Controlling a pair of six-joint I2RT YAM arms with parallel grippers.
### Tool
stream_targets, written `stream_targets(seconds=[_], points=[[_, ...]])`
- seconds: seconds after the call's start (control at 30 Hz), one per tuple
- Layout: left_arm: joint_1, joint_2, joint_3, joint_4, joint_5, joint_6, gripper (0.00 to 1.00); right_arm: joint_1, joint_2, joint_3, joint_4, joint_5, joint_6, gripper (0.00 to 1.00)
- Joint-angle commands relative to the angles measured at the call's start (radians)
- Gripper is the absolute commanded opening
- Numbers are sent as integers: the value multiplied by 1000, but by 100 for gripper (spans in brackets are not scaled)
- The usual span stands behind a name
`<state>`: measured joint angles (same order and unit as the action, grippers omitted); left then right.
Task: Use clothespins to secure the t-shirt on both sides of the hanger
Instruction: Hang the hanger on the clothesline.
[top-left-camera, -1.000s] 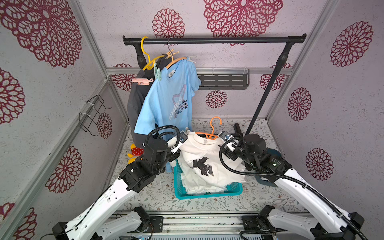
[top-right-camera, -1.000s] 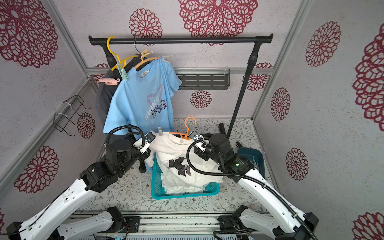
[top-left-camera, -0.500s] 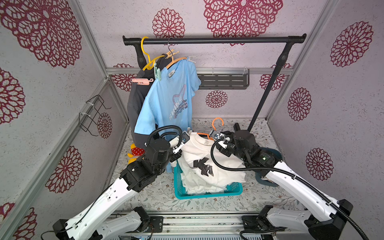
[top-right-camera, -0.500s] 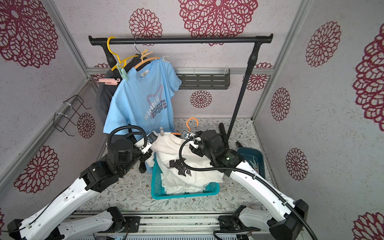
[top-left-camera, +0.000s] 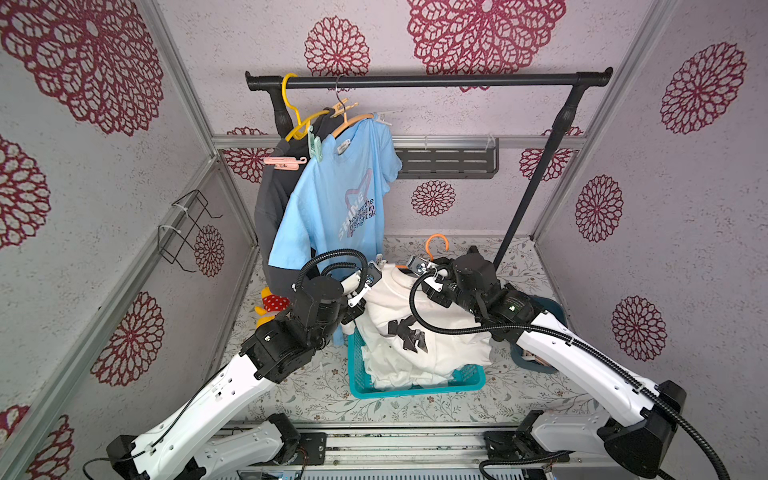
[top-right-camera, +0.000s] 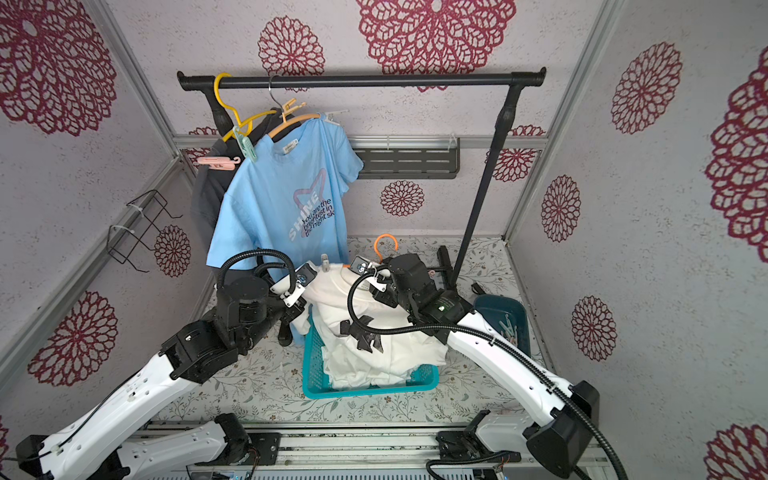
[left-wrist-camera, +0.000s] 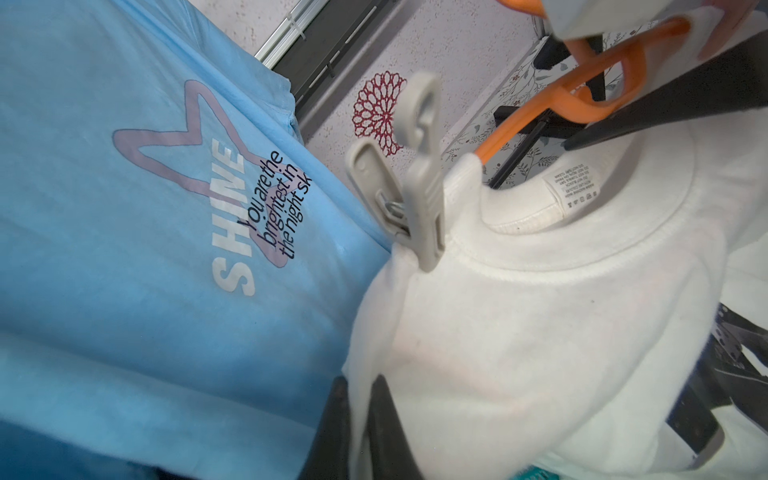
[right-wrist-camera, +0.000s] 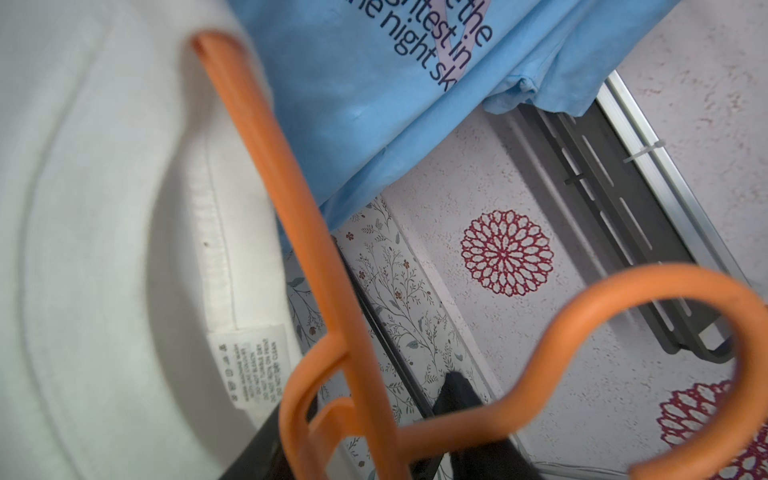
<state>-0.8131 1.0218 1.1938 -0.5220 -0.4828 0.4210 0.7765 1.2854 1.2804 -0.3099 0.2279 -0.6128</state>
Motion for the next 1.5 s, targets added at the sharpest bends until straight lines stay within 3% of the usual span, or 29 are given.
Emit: stream_targets(seconds=[0.0,0.13,0.43,0.63,0.8,0.9,1.03,1.3,1.47], points=[[-17,-6,42,32,7,-42,0,8,-4,18,75,28,-14,41],[-22,-4,53,19,7,-40,0,10,-13,1,102,35,-32,32],[-34,-17,74,-40,62,-75,1,12,-66,-66,198,60,-51,23],[-34,-42,85,-118,133,-153,19,12,-124,-132,287,95,-112,22],[-34,-78,93,-202,201,-180,49,12,-188,-195,375,78,-163,19],[-32,-102,95,-235,307,-223,70,12,-210,-214,382,107,-217,19],[-33,-98,154,-333,417,-275,80,12,-252,-257,399,117,-297,19],[-29,-51,271,-448,513,-338,87,12,-354,-329,421,54,-414,16],[-30,13,301,-438,615,-406,80,12,-394,-359,471,-8,-454,15]])
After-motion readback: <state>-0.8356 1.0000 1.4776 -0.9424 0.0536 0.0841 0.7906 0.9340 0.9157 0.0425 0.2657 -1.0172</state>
